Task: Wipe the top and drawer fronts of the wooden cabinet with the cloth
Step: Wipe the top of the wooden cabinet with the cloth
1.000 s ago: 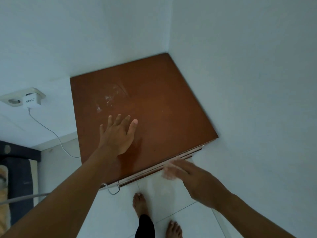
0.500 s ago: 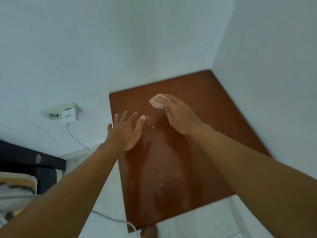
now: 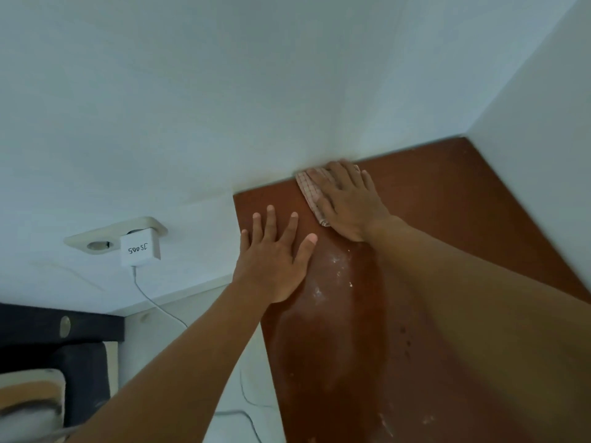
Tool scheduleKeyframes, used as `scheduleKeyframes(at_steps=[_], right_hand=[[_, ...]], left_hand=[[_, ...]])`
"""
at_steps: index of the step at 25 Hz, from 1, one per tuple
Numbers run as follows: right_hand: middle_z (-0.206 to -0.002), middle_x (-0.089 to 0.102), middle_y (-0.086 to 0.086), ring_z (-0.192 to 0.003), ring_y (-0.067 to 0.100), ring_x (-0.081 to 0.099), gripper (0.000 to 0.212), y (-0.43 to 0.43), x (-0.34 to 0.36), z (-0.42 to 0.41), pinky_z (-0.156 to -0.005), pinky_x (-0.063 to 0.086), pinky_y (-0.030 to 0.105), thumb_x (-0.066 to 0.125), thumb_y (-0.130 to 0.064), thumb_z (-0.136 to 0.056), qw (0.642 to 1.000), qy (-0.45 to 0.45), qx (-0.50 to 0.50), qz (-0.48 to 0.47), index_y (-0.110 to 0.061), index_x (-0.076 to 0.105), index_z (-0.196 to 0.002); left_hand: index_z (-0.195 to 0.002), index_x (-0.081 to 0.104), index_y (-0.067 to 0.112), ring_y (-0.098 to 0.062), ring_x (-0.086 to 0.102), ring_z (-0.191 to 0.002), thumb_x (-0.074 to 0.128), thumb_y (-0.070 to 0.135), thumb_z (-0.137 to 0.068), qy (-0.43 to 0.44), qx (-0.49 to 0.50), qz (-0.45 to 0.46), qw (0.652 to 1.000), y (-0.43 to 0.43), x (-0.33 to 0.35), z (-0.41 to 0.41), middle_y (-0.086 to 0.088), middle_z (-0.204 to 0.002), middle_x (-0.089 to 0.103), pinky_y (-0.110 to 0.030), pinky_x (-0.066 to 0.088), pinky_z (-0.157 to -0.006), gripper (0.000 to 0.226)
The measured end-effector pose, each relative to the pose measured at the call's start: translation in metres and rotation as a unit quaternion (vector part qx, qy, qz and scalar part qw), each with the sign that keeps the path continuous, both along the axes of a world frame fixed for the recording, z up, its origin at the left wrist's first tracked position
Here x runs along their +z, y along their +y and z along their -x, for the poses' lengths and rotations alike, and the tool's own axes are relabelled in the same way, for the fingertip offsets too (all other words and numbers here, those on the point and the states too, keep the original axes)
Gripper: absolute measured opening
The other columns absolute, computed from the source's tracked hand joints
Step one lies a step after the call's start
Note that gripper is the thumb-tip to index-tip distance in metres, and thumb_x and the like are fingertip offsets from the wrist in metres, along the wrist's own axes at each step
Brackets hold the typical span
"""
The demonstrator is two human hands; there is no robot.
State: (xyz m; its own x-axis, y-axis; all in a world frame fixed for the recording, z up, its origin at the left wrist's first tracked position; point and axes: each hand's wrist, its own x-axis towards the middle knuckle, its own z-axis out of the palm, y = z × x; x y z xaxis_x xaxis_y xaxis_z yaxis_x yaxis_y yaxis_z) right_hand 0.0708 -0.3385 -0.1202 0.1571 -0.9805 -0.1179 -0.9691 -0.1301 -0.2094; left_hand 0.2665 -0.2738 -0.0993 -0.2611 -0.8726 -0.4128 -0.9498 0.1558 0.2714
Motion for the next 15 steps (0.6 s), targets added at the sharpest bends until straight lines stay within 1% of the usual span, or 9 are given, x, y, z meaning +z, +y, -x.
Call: scheduleKeyframes(at_steps=[2, 4, 5, 9, 12, 15], right_hand=[[-0.173, 0.006, 0.002, -0.16, 0.028, -0.003, 0.059, 0.005, -0.006, -0.003, -0.129, 0.005, 0.052, 0.02, -0.05, -0.107, 1.0, 0.007, 0.002, -0.006, -0.037, 0.008, -0.164], [-0.174, -0.002, 0.001, -0.16, 0.028, -0.009, 0.061, 0.013, -0.006, -0.003, -0.129, 0.003, 0.052, 0.018, -0.052, -0.107, 1.0, 0.01, 0.006, -0.022, -0.036, 0.004, -0.164], [-0.174, -0.003, 0.001, -0.16, 0.028, -0.009, 0.061, 0.021, -0.006, -0.001, -0.129, 0.003, 0.052, 0.018, -0.052, -0.107, 1.0, 0.012, 0.007, -0.023, -0.036, 0.004, -0.164], [-0.174, 0.005, 0.001, -0.16, 0.028, -0.004, 0.061, 0.078, -0.002, 0.005, -0.129, 0.008, 0.052, 0.02, -0.052, -0.107, 1.0, 0.004, 0.014, -0.014, -0.032, 0.01, -0.164], [-0.174, 0.006, 0.001, -0.161, 0.027, -0.005, 0.062, 0.136, 0.0, 0.013, -0.129, 0.009, 0.052, 0.019, -0.054, -0.107, 1.0, 0.012, 0.017, -0.015, -0.032, 0.009, -0.164], [-0.174, 0.003, 0.0, -0.16, 0.025, -0.008, 0.064, 0.189, -0.001, 0.022, -0.129, 0.009, 0.053, 0.017, -0.056, -0.106, 1.0, 0.016, 0.008, -0.025, -0.032, 0.007, -0.165]], left_hand=[[-0.161, -0.006, 0.037, -0.029, -0.021, -0.155, 0.005, 0.068, -0.097, -0.001, -0.001, -0.003, 1.0, 0.0, -0.001, 0.0, -0.006, -0.169, -0.02, -0.048, -0.008, -0.125, 0.072], [-0.161, -0.006, 0.038, -0.029, -0.02, -0.155, 0.005, 0.068, -0.097, 0.001, 0.001, -0.011, 1.0, -0.003, 0.001, -0.001, -0.005, -0.169, -0.019, -0.048, -0.008, -0.125, 0.071], [-0.161, -0.005, 0.038, -0.029, -0.02, -0.155, 0.005, 0.068, -0.098, 0.001, 0.002, -0.015, 1.0, -0.004, 0.003, -0.001, -0.005, -0.169, -0.018, -0.049, -0.008, -0.125, 0.071], [-0.161, -0.001, 0.039, -0.03, -0.016, -0.156, 0.005, 0.067, -0.098, -0.013, 0.008, -0.029, 0.999, -0.005, 0.009, 0.002, -0.005, -0.17, -0.016, -0.05, -0.005, -0.125, 0.069], [-0.162, 0.003, 0.038, -0.031, -0.011, -0.157, 0.004, 0.068, -0.098, -0.027, 0.021, -0.03, 0.999, -0.004, 0.014, 0.007, -0.006, -0.171, -0.012, -0.053, -0.002, -0.125, 0.07], [-0.162, 0.008, 0.036, -0.031, -0.006, -0.158, 0.001, 0.069, -0.097, -0.02, 0.039, -0.031, 0.999, 0.017, 0.019, 0.013, -0.007, -0.171, -0.006, -0.055, -0.001, -0.125, 0.074]])
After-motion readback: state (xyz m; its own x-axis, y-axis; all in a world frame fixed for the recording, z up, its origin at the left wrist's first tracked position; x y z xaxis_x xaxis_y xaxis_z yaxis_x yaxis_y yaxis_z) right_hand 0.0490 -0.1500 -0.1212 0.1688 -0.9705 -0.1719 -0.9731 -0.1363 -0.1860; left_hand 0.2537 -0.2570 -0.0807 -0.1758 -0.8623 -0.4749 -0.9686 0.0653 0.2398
